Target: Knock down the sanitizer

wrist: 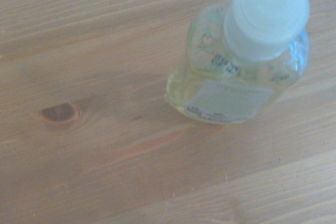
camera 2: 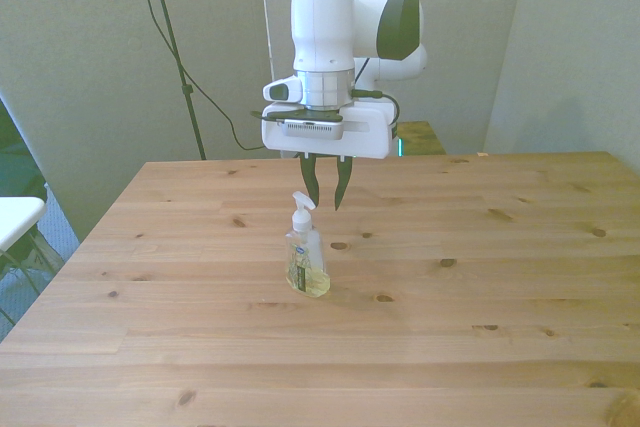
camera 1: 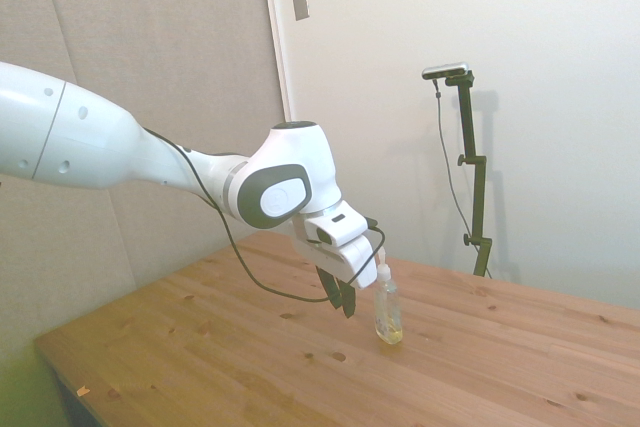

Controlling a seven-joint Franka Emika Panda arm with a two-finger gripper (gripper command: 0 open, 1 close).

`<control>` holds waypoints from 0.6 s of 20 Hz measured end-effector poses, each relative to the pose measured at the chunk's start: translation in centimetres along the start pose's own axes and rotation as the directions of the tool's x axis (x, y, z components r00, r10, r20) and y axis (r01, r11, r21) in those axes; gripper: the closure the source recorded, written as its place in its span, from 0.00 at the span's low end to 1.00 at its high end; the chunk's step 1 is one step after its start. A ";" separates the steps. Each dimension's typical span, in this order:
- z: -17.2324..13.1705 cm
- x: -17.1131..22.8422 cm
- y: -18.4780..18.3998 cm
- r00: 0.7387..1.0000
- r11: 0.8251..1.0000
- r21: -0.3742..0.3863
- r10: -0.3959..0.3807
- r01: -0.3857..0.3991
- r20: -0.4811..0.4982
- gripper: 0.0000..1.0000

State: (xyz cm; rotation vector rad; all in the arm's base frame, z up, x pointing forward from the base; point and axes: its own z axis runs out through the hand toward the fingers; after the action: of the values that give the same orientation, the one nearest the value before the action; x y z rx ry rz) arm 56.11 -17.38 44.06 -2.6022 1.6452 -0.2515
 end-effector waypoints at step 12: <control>1.7 4.6 -3.6 0.998 0.998 -0.019 0.053 -0.053 0.028 1.00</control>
State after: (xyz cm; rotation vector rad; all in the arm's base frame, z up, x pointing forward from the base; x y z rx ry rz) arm 61.52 -20.07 43.32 -2.5585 1.7127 -0.1974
